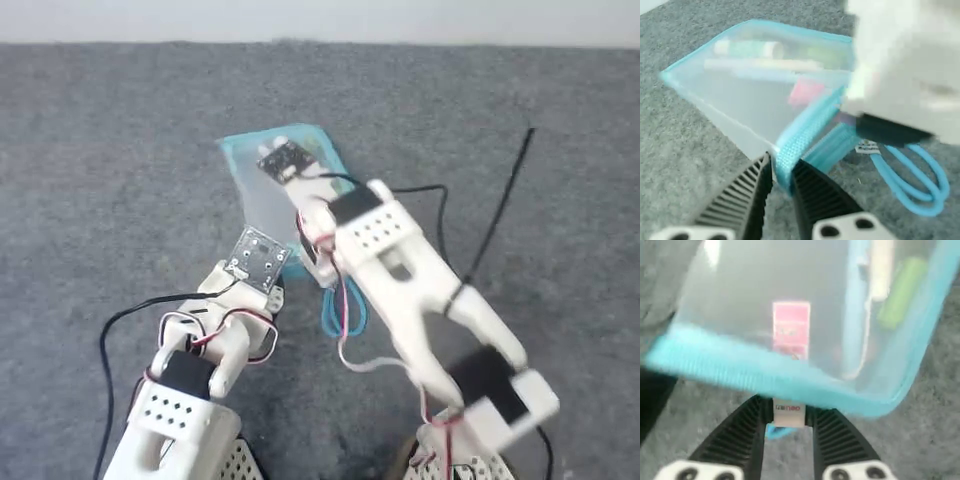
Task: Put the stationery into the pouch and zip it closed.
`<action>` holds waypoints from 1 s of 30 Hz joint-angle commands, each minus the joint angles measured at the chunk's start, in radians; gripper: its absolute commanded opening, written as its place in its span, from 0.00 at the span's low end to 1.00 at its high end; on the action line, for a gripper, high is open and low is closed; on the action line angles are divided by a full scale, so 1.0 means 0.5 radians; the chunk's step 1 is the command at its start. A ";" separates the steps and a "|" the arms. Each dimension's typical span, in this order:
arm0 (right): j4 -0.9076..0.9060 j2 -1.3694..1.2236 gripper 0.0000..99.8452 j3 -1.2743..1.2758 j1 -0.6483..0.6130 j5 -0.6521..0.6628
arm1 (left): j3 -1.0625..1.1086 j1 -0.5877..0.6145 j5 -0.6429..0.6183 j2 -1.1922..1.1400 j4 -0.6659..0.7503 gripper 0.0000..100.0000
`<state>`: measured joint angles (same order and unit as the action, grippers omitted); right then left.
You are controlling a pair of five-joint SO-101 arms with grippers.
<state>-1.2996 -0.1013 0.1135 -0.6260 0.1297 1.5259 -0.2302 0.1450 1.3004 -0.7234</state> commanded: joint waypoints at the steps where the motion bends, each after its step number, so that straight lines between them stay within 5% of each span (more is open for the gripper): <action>1: -0.029 -0.192 0.01 -0.528 0.020 -0.138 | -0.124 -0.163 -0.028 -0.009 -0.043 0.01; 4: -0.091 -0.397 0.04 -0.773 0.023 -0.270 | -0.124 -0.163 -0.028 -0.009 -0.043 0.01; 10: -0.152 -0.554 0.27 -0.921 0.020 -0.298 | -0.115 -0.153 0.043 -0.009 -0.043 0.01; 24: -0.431 0.054 0.21 -0.893 0.161 -0.095 | -0.097 -0.064 0.043 -0.009 -0.031 0.01; 30: -0.005 0.468 0.21 -0.218 0.345 -0.150 | -0.121 0.058 0.043 -0.009 -0.028 0.01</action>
<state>-1.4346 -0.0338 -0.1412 -0.4956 0.0591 1.5121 -0.2087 0.1358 1.3096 -0.7265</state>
